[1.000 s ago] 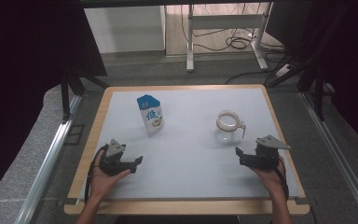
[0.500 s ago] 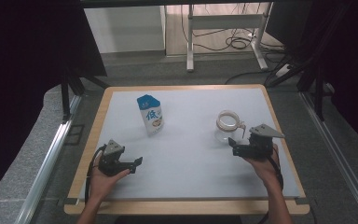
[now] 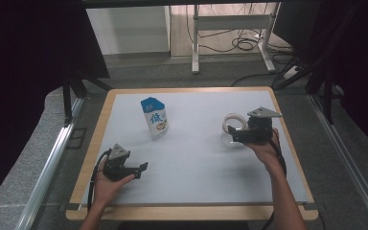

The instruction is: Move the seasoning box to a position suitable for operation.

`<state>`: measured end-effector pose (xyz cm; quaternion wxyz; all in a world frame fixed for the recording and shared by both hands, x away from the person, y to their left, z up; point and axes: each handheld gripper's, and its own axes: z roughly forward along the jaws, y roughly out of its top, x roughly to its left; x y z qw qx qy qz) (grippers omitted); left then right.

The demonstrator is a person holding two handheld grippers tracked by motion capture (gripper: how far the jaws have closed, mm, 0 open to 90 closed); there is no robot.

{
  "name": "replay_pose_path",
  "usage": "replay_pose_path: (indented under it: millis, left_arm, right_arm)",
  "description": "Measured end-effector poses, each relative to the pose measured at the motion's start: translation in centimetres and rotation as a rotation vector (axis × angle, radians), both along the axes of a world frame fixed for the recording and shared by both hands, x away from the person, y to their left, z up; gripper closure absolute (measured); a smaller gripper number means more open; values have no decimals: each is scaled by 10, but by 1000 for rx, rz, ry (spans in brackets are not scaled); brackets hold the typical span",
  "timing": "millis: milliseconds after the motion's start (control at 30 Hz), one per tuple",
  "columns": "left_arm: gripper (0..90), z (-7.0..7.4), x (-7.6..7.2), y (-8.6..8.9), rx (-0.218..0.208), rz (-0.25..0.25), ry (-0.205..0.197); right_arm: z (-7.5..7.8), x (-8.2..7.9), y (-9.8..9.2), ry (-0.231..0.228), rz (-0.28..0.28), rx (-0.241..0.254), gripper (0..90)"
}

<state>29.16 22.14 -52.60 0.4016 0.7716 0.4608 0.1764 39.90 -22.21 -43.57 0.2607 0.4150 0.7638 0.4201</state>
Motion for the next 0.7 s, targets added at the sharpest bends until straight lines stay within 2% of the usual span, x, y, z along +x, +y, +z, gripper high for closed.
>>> replay_pose_path:
  millis: [200,467,500,700]
  left_arm:
    - [130,0,1,0,-4,-6,-5]
    - [130,0,0,1,-5,-7,-10]
    - [130,-1,-1,1,-6,-10,-13]
    - [129,-2,0,0,-1,-10,-13]
  right_arm:
    - [-4,18,4,32,3,-14,25]
    - [-18,37,12,97,4,-28,18]
    - [-23,41,15,116,8,-39,18]
    - [-35,49,17,156,24,-83,20]
